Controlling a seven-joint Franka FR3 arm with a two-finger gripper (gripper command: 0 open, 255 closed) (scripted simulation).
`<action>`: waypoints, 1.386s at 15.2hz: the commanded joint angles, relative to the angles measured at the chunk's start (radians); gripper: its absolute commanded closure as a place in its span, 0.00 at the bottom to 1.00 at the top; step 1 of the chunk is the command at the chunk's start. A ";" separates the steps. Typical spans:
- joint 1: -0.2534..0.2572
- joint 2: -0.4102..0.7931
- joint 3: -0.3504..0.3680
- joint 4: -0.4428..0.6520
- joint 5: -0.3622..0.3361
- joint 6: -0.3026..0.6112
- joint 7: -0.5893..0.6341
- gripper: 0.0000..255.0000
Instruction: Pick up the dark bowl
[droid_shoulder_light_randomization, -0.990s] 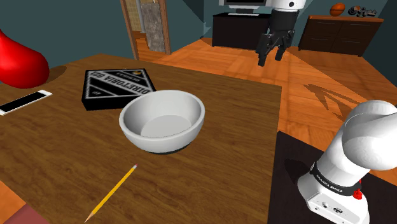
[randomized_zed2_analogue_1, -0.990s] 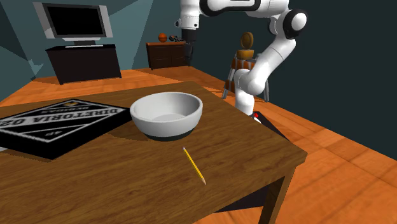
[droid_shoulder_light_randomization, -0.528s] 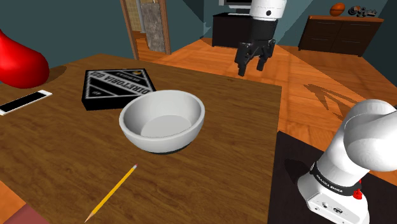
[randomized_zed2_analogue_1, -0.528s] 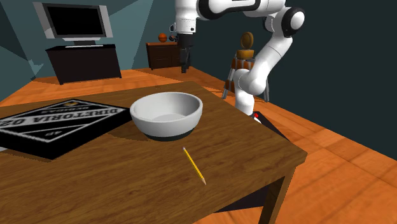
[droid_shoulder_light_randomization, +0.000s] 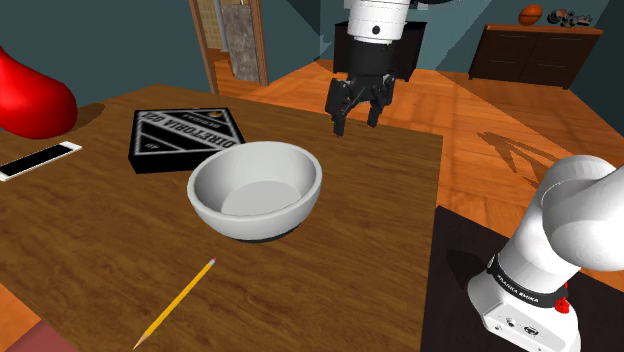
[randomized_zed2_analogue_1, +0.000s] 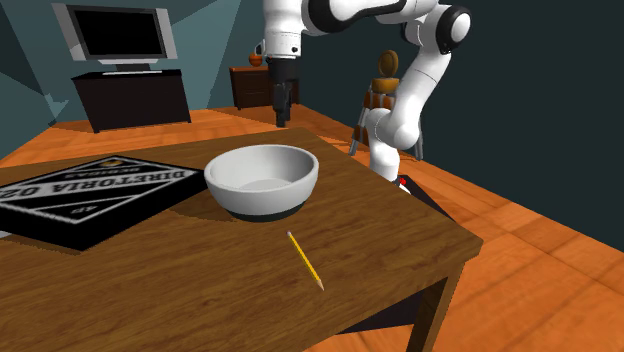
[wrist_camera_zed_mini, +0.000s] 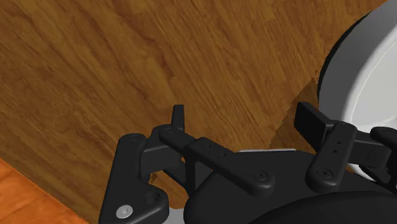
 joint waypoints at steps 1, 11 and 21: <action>0.015 0.037 0.029 0.016 0.022 0.029 0.031 0.00; 0.058 0.206 0.133 0.117 0.064 0.129 0.141 0.00; 0.061 0.213 0.139 0.049 0.070 0.204 0.134 1.00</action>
